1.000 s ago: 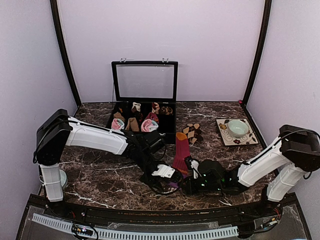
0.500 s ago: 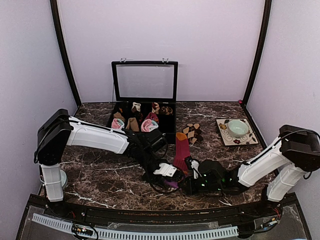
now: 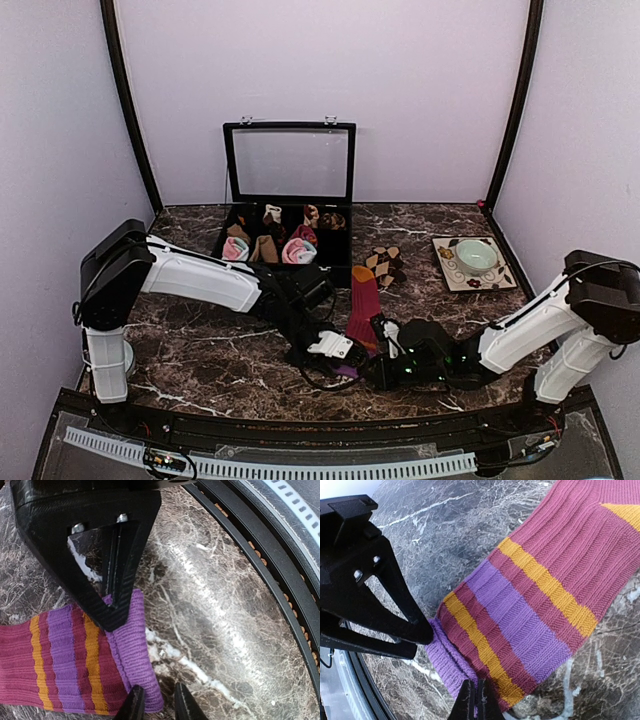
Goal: Roll the socks
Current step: Roll the sock at the center of the board.
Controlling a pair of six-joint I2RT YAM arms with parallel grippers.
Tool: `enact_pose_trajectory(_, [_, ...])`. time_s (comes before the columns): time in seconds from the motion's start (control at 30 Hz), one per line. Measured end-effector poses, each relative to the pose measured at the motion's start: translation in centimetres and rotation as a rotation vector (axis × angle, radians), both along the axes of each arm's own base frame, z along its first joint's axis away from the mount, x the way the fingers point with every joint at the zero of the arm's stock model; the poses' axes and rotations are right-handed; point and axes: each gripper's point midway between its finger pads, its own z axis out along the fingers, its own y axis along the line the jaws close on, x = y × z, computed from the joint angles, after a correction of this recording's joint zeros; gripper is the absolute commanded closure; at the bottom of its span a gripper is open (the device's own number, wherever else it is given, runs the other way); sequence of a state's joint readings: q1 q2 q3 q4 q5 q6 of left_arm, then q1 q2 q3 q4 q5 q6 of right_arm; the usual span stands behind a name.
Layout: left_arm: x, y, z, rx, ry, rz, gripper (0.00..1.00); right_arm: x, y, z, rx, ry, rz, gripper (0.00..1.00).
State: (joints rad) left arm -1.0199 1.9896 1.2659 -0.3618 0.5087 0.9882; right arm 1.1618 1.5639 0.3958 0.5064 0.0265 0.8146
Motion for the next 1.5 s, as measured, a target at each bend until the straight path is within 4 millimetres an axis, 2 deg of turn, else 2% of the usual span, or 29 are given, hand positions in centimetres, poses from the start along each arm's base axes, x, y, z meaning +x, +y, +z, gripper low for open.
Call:
enact_pose_trajectory(0.07, [0.0, 0.0, -0.1, -0.002, -0.003, 0.000, 0.81, -0.1, -0.1, 0.0, -0.004, 0.004, 0.003, 1.00])
enact_pose_trajectory(0.17, [0.0, 0.0, -0.2, -0.005, -0.007, 0.000, 0.84, -0.2, -0.2, 0.0, -0.008, 0.007, 0.006, 0.83])
enact_pose_trajectory(0.23, [0.0, -0.1, -0.2, -0.008, -0.010, 0.001, 0.85, -0.3, -0.3, 0.2, -0.013, 0.001, 0.011, 0.79])
enact_pose_trajectory(0.4, [0.0, -0.2, -0.3, -0.007, -0.009, 0.002, 0.96, -0.4, -0.9, 0.7, -0.026, -0.011, 0.017, 0.67])
enact_pose_trajectory(0.53, [-0.2, -0.2, -0.4, 0.003, 0.009, 0.004, 0.97, -0.2, -1.4, 1.4, -0.033, -0.047, 0.013, 0.65])
enact_pose_trajectory(0.7, [-0.4, -0.6, -0.3, 0.029, 0.070, 0.013, 0.95, 0.1, -3.3, 4.3, 0.020, -0.184, -0.041, 0.65])
enact_pose_trajectory(0.87, [-0.2, -1.4, -0.3, 0.074, 0.189, 0.046, 0.95, -1.0, -5.1, 6.6, 0.079, -0.362, -0.016, 0.66])
enact_pose_trajectory(1.03, [0.4, -1.7, -0.1, 0.113, 0.348, 0.105, 0.93, -2.5, -4.2, 7.4, 0.058, -0.499, 0.108, 0.70])
enact_pose_trajectory(1.27, [1.3, -1.4, -0.1, 0.178, 0.500, 0.174, 0.91, -4.4, -2.5, 4.1, -0.095, -0.570, 0.308, 0.70])
enact_pose_trajectory(1.37, [1.1, -1.4, -0.2, 0.200, 0.539, 0.181, 0.91, -4.9, -1.2, 3.5, -0.137, -0.599, 0.382, 0.68])
enact_pose_trajectory(1.5, [0.8, -1.1, -0.1, 0.225, 0.565, 0.185, 0.91, -5.5, 1.6, 4.0, -0.167, -0.658, 0.466, 0.65])
